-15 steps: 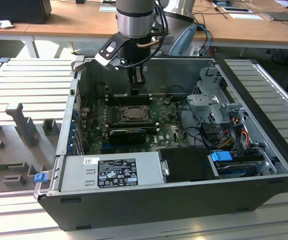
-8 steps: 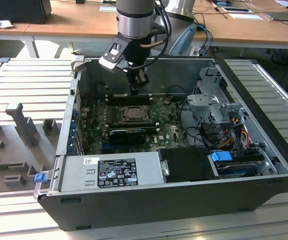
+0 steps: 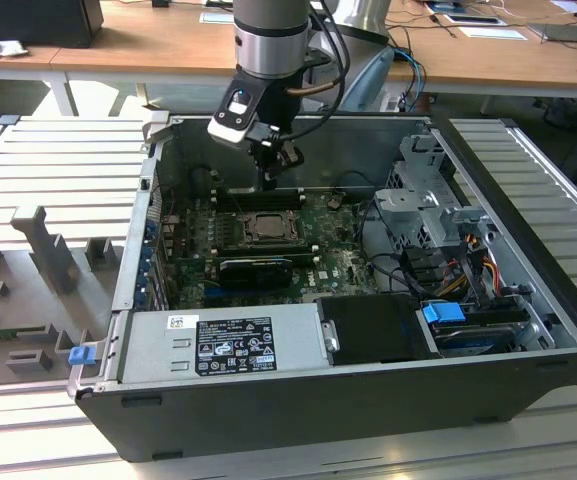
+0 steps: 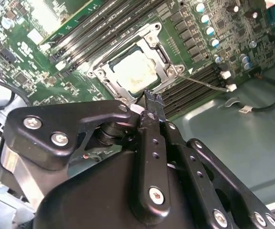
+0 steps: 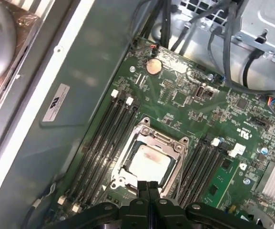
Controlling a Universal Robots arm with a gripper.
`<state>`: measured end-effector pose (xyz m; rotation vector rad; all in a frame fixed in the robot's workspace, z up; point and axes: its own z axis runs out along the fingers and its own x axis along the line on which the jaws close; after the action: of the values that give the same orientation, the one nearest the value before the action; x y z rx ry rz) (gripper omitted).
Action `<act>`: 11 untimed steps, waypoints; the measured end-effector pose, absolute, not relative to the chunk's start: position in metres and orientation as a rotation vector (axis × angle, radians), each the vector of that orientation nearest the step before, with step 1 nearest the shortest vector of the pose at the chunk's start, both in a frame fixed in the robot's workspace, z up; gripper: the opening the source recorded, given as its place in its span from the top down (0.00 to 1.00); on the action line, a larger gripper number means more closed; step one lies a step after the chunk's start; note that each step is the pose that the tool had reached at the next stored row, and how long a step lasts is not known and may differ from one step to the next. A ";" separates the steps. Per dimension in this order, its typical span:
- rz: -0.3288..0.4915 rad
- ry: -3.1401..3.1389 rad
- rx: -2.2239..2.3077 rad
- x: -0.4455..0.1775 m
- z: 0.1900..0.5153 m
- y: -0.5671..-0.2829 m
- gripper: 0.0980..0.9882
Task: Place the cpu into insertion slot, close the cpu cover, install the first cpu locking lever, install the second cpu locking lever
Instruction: 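Install the first cpu locking lever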
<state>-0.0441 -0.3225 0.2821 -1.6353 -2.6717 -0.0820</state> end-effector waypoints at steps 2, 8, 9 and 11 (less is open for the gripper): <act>-0.082 -2.684 -1.614 -0.044 0.282 -0.322 0.99; -0.081 -2.739 -1.515 -0.044 0.282 -0.322 0.99; -0.081 -2.746 -1.502 -0.044 0.282 -0.323 0.99; -0.081 -2.767 -1.462 -0.044 0.282 -0.323 0.99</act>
<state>-0.0441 -0.3225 0.2821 -1.4616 -2.7669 -0.0809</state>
